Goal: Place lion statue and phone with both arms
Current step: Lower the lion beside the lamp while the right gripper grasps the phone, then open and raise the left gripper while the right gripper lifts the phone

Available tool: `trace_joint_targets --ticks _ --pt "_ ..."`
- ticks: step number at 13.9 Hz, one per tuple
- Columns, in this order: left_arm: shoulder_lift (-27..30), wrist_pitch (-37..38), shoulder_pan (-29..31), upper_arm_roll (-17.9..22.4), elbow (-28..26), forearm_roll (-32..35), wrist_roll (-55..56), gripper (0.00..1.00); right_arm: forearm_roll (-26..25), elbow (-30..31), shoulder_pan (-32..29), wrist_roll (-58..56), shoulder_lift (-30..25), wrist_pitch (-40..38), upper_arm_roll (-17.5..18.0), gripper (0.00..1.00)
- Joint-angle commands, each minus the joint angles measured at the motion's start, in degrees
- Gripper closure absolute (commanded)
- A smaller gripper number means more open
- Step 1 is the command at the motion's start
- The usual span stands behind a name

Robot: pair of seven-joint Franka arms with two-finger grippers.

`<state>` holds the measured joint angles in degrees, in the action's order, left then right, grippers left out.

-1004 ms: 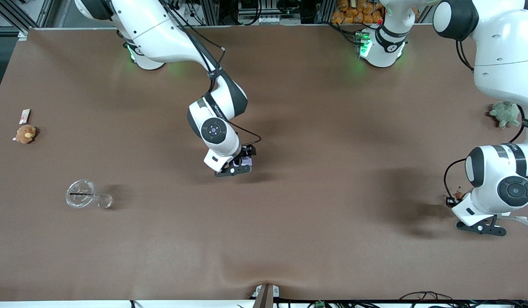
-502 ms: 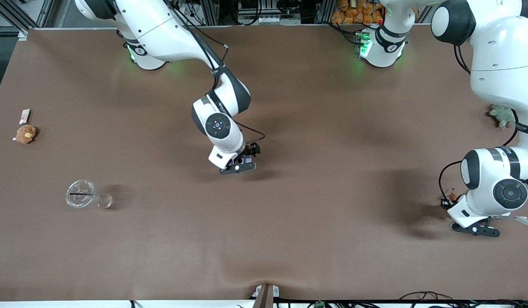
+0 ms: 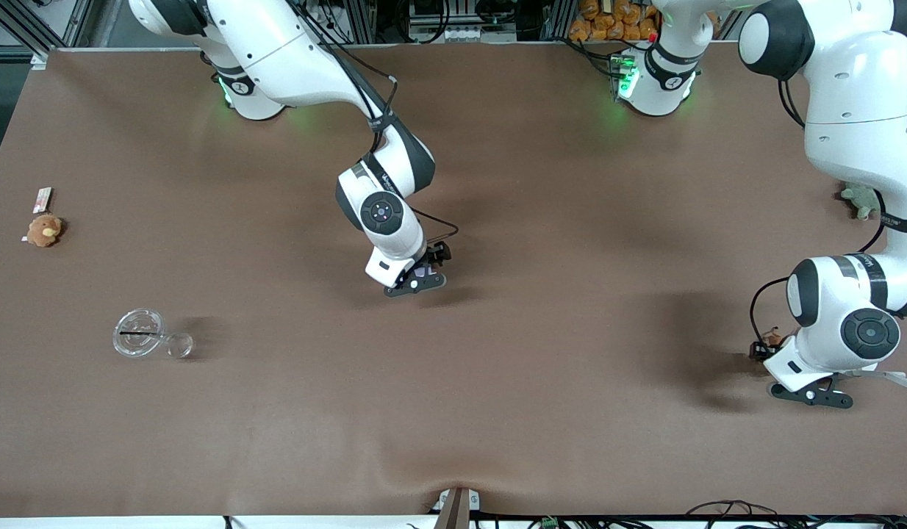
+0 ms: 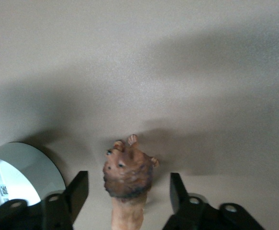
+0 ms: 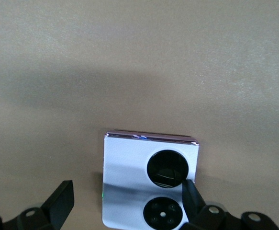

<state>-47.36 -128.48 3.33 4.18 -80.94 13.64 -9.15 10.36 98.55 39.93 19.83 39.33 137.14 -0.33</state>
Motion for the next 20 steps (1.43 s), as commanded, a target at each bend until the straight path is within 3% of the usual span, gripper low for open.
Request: trace_joint_targets --ticks 1,4,7,11,15,20 --pt "-0.1 -0.4 -0.2 0.3 0.9 -0.8 -0.2 0.00 0.7 1.4 0.8 -1.1 0.6 2.4 -0.6 0.00" --pt "2.3 0.8 -0.1 0.2 0.3 -0.9 -0.2 0.00 0.6 1.6 0.8 -1.2 0.7 2.5 -0.6 0.00" --pt "9.9 9.0 -0.3 0.1 -2.2 -0.9 0.4 0.00 -0.2 1.7 0.6 -1.4 0.8 2.7 -0.6 0.00" --pt "16.4 21.4 -1.5 -3.2 -2.2 -0.9 5.7 0.00 -0.4 1.6 -0.2 -1.8 0.6 2.3 -0.6 0.00" --pt "22.8 29.2 -1.2 -5.9 -2.5 -1.2 6.0 0.00 -0.4 1.6 -0.4 -1.5 0.5 2.3 -0.6 0.00" --pt "30.2 34.2 -1.3 -6.4 -5.8 -8.7 7.2 0.00 -0.5 1.7 0.5 -1.0 0.8 2.7 -0.7 0.00"
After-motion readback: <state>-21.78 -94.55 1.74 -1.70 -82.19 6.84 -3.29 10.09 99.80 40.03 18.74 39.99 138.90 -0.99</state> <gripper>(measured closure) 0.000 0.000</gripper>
